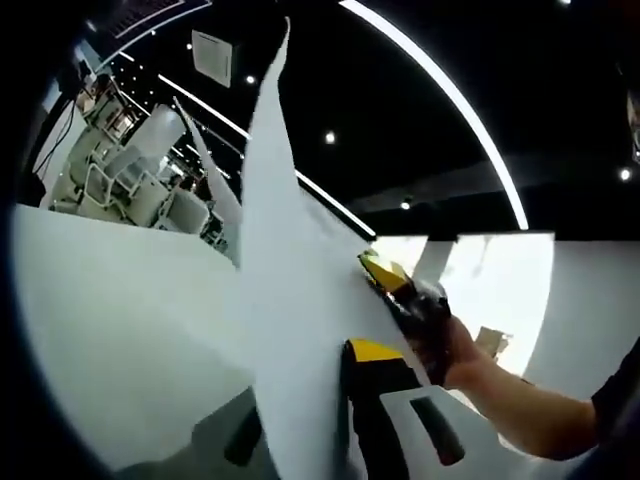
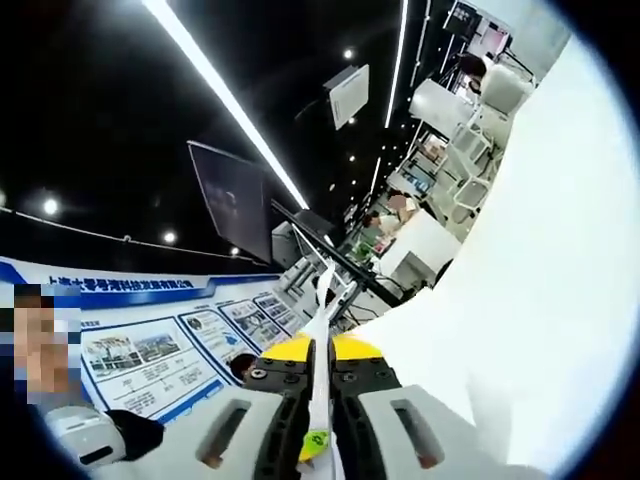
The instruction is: Organize the stack of printing papers by aligning and flattening the scattered papers on the table
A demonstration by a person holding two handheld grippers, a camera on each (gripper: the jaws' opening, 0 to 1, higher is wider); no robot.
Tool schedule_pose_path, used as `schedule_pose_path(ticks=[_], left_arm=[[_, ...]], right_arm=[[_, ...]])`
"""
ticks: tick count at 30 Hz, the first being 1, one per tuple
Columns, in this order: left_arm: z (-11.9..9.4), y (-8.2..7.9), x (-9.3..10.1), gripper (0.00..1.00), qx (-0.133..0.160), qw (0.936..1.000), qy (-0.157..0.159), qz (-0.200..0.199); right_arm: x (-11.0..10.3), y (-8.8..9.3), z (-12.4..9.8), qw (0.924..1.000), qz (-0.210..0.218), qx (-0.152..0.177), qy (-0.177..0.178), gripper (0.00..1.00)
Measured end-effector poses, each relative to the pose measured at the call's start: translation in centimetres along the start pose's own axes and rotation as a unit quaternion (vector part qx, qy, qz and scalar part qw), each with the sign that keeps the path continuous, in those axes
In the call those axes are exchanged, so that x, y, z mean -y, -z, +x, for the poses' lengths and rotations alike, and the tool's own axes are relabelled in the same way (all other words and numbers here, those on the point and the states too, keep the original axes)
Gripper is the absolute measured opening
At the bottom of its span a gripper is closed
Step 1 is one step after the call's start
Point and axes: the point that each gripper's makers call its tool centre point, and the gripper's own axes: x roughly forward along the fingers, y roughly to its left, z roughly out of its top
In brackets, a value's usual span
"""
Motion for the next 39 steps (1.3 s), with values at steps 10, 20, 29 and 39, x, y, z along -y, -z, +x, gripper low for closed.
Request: schedule_pose_path(ticks=[10,20,29,39], left_arm=[[0.0,0.0,0.0,0.07,0.0,1.0,0.002,-0.005],[-0.1,0.1,0.1,0.07,0.0,1.0,0.002,-0.009],[-0.1,0.1,0.0,0.07,-0.001,0.9999,0.002,-0.01],[-0.1,0.1,-0.2,0.07,-0.001,0.9999,0.001,-0.011]], right_arm=[[0.6,-0.9,-0.5,0.9995,-0.001,0.022,0.02,0.15],[0.6,-1.5,-0.7,0.9985,-0.026,0.04,0.027,0.27],[0.6,-2.0,-1.2,0.9979,-0.023,0.053,0.028,0.32],[1.5,-3.1,-1.7,0.9972,-0.029,0.058,0.038,0.41]])
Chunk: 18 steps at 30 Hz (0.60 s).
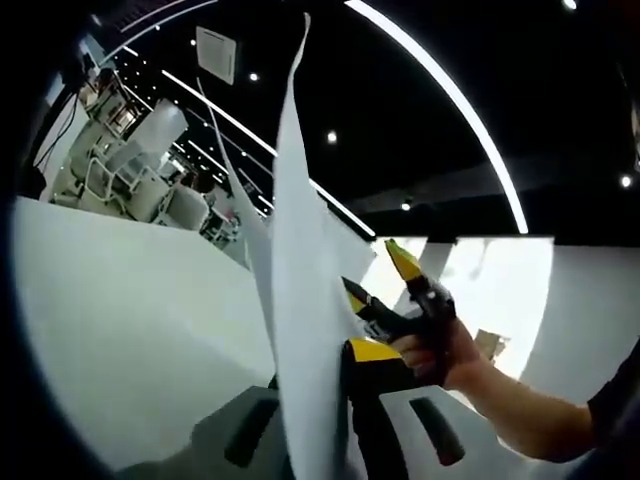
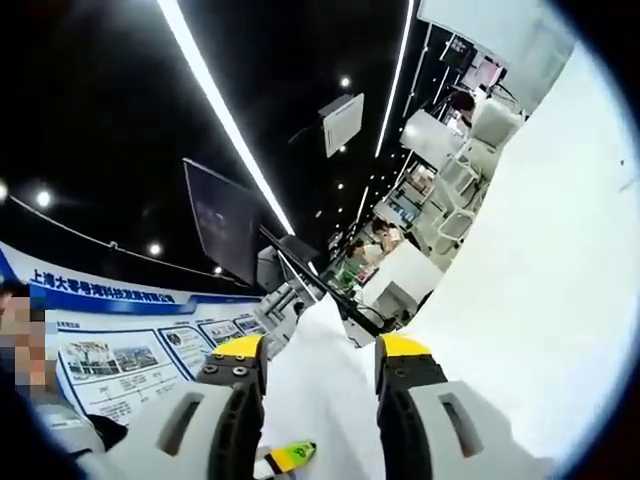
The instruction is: Organize the stack of printing papers by aligning and flattening the scattered papers on the table
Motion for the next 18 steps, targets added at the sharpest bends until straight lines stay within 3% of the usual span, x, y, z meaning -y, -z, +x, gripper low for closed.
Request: schedule_pose_path(ticks=[11,18], left_arm=[[0.01,-0.01,-0.1,0.07,0.0,1.0,0.0,-0.002],[-0.03,-0.06,-0.1,0.07,0.001,1.0,0.0,-0.004]], right_arm=[[-0.03,0.05,-0.45,0.9998,-0.006,0.011,0.015,0.55],[0.48,0.27,-0.57,0.9991,-0.028,0.002,0.031,0.62]])
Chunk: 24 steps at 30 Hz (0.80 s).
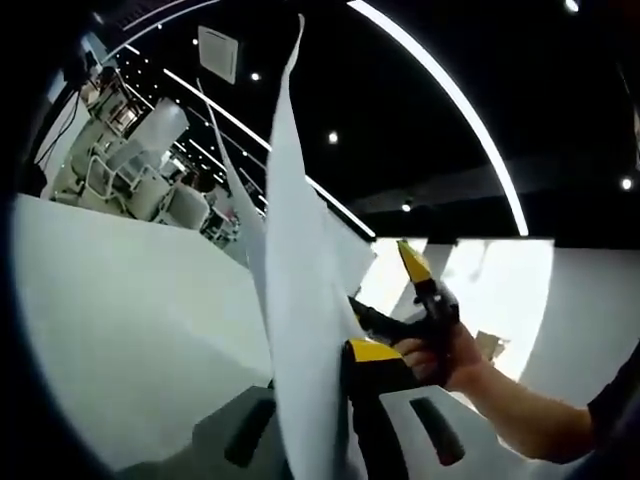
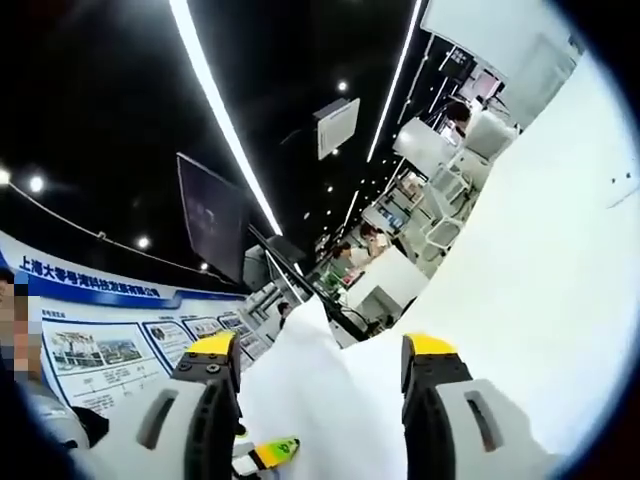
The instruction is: Organize the stack of printing papers by aligning and flattening the scattered papers on the table
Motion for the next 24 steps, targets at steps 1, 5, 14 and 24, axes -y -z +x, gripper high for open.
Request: schedule_pose_path(ticks=[1,5,14,24], left_arm=[[0.0,0.0,0.0,0.07,0.0,1.0,0.0,0.0],[0.0,0.0,0.0,0.07,0.0,1.0,-0.001,0.001],[0.0,0.0,0.0,0.07,0.0,1.0,-0.001,0.0],[0.0,0.0,0.1,0.07,0.0,1.0,-0.001,-0.002]], right_arm=[[0.2,0.0,0.0,1.0,-0.004,-0.002,0.003,0.63],[0.4,0.0,-0.2,1.0,-0.006,0.0,0.006,0.69],[0.9,0.4,-0.3,0.9993,-0.026,-0.013,0.022,0.8],[1.6,0.7,-0.6,0.9975,-0.045,-0.028,0.046,0.89]])
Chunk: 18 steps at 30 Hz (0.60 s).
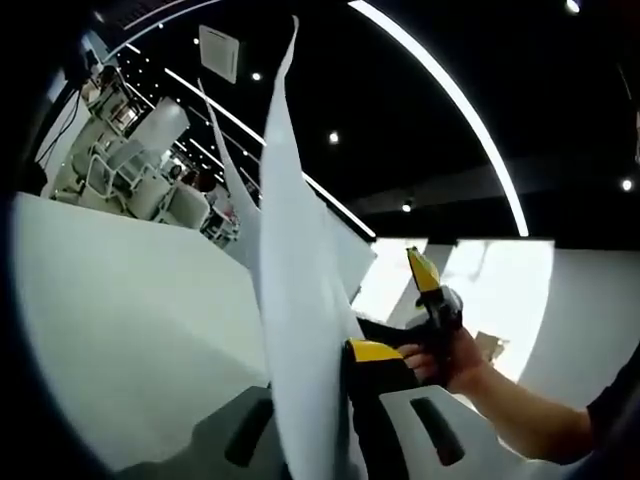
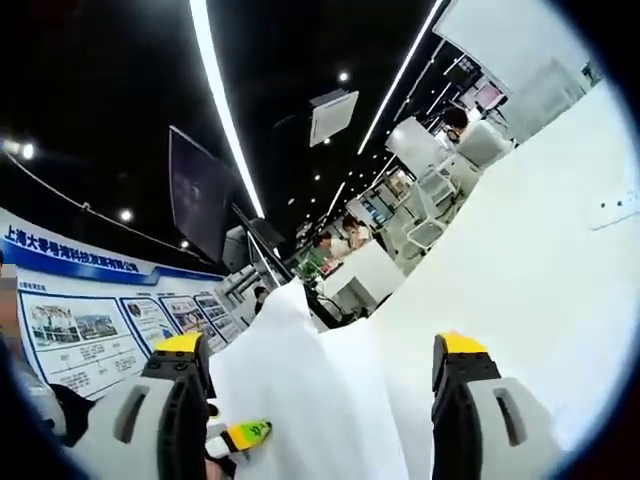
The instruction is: Organize the stack of printing papers by aligning and flattening the scattered papers on the table
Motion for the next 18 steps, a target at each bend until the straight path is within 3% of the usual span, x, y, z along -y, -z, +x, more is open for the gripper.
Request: schedule_pose_path(ticks=[18], left_arm=[[-0.01,0.01,-0.08,0.08,-0.001,1.0,-0.001,-0.001]], right_arm=[[0.61,0.71,-0.65,0.9994,-0.017,-0.017,0.023,0.9]])
